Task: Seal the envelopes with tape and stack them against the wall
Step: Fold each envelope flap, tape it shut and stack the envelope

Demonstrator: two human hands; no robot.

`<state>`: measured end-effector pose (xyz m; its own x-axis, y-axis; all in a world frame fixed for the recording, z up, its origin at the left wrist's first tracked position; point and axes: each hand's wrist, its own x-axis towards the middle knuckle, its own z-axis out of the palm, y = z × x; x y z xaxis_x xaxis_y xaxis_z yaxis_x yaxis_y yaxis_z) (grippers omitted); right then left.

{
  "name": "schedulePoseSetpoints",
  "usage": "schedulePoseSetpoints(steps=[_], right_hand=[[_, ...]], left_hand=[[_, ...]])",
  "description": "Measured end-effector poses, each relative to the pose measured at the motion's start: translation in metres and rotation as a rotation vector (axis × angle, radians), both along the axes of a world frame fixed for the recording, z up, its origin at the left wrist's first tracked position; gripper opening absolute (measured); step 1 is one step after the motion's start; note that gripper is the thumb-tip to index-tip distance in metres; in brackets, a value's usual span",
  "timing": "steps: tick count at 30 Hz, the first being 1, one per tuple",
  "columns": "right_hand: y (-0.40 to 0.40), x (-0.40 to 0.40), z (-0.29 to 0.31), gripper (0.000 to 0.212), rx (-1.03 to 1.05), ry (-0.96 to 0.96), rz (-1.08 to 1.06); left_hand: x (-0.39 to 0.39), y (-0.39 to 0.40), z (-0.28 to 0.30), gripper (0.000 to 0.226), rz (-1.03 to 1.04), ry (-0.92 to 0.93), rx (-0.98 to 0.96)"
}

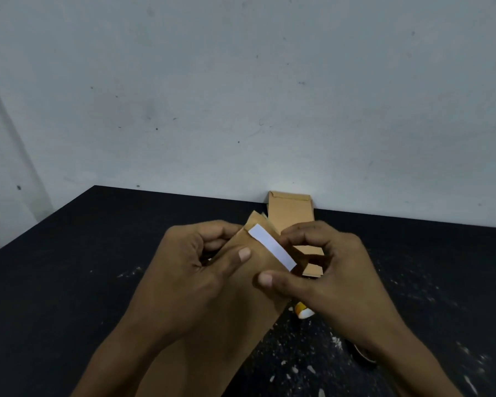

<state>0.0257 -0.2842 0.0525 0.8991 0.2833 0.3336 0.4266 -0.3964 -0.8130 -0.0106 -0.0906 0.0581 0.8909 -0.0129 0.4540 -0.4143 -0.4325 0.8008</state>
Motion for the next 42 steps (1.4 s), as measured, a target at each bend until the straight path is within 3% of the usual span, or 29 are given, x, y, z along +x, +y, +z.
schedulePoseSetpoints(steps=[4, 15, 27, 31, 33, 36, 42], right_hand=[[0.003, 0.003, 0.000, 0.031, 0.053, 0.064, 0.023], [0.000, 0.007, 0.013, 0.012, -0.067, 0.090, 0.199], [-0.005, 0.013, 0.006, 0.023, 0.005, 0.099, 0.163], [-0.007, 0.013, 0.008, 0.030, 0.030, 0.000, 0.033], [-0.010, 0.013, 0.010, 0.028, 0.044, -0.010, 0.006], [-0.016, 0.016, 0.014, 0.033, 0.014, -0.009, 0.034], [-0.016, 0.017, 0.016, 0.030, -0.023, 0.100, 0.090]], left_hand=[[0.000, -0.003, 0.001, 0.017, -0.008, -0.023, 0.029], [0.002, -0.002, 0.010, 0.020, -0.129, 0.037, 0.052], [0.005, -0.004, 0.009, 0.018, -0.186, 0.037, 0.091], [0.007, 0.010, 0.003, 0.057, -0.063, 0.072, 0.302], [0.008, 0.017, 0.003, 0.049, -0.048, 0.150, 0.361], [0.010, 0.025, 0.007, 0.019, -0.018, 0.199, 0.430], [0.014, 0.025, 0.011, 0.020, -0.065, 0.256, 0.442]])
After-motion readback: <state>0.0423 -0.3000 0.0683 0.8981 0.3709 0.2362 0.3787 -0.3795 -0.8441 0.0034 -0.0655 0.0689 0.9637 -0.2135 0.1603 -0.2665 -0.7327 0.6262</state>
